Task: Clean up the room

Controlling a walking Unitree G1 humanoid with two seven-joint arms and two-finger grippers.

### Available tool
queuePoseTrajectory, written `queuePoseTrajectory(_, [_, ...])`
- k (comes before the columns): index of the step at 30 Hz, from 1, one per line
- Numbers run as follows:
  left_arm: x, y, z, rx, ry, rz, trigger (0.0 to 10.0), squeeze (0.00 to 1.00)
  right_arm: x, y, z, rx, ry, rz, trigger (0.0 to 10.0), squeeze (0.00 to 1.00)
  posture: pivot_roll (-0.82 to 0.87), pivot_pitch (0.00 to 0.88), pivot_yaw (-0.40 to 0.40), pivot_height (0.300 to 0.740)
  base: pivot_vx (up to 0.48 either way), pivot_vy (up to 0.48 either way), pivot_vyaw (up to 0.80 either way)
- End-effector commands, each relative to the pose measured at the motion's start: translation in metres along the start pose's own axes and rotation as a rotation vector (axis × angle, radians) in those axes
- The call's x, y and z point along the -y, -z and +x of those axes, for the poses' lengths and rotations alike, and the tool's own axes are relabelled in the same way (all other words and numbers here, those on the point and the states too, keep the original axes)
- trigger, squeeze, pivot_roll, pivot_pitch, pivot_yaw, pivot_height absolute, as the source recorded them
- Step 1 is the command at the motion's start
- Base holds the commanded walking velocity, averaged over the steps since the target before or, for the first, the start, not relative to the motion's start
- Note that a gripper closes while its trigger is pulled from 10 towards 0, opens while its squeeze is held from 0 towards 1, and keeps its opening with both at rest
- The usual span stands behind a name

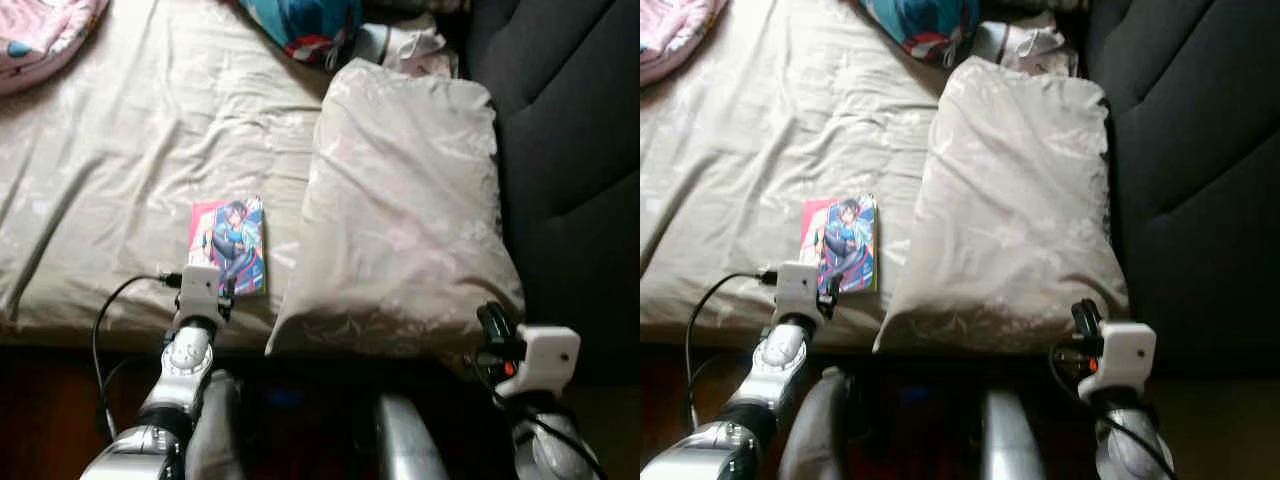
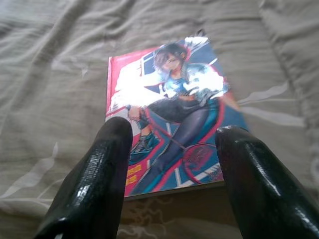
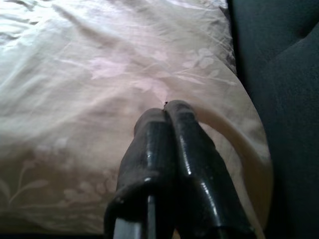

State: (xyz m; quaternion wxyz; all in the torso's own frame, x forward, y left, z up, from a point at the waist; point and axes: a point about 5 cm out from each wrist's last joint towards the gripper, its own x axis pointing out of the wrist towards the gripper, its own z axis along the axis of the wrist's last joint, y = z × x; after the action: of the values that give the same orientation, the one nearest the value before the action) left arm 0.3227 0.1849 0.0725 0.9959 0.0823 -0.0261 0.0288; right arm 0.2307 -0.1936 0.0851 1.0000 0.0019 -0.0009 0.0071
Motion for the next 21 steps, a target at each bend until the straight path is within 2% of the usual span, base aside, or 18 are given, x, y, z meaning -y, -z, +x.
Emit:
queuePoseTrajectory(1, [0.002,0.001,-0.013,0.047,0.006,-0.016,10.0,0.00,0.003,0.007,-0.001,-0.016,0.024,0.004,10.0,0.00,-0.17,0.333,-0.071,0.646,0.000,0.000,0.00])
queuePoseTrajectory(3, [0.002,-0.005,-0.030,0.118,0.007,-0.031,10.0,0.00,0.000,0.007,0.007,0.000,0.023,0.015,10.0,0.00,-0.15,0.305,-0.055,0.646,0.000,0.000,0.00])
queuePoseTrajectory(5, [0.002,-0.011,-0.038,0.151,0.011,-0.017,10.0,0.00,-0.002,0.009,0.011,0.000,0.023,0.021,10.0,0.00,-0.13,0.290,-0.047,0.646,0.000,0.000,0.00])
queuePoseTrajectory(7, [0.001,-0.012,-0.040,0.159,0.013,-0.012,10.0,0.00,-0.003,0.010,0.012,0.000,0.023,0.022,10.0,0.00,-0.13,0.286,-0.044,0.646,0.000,0.000,0.00])
queuePoseTrajectory(9, [-0.002,-0.024,-0.045,0.206,0.014,0.024,10.0,0.00,-0.008,0.013,0.020,0.009,0.018,0.033,10.0,0.00,-0.10,0.258,-0.027,0.646,0.000,0.000,0.00])
queuePoseTrajectory(14, [-0.006,-0.027,-0.044,0.219,0.015,0.043,10.0,0.00,-0.013,0.013,0.024,0.018,0.017,0.041,10.0,0.00,-0.09,0.239,-0.008,0.646,0.000,0.000,0.00])
queuePoseTrajectory(18, [-0.016,-0.027,-0.044,0.175,-0.004,0.030,10.0,0.00,-0.018,0.013,0.031,0.037,0.030,0.052,10.0,0.00,-0.09,0.212,0.029,0.646,0.000,0.000,0.00])
queuePoseTrajectory(21, [-0.016,-0.026,-0.041,0.163,-0.002,0.026,10.0,0.00,-0.019,0.012,0.032,0.049,0.037,0.055,10.0,0.00,-0.09,0.206,0.036,0.646,0.000,0.000,0.00])
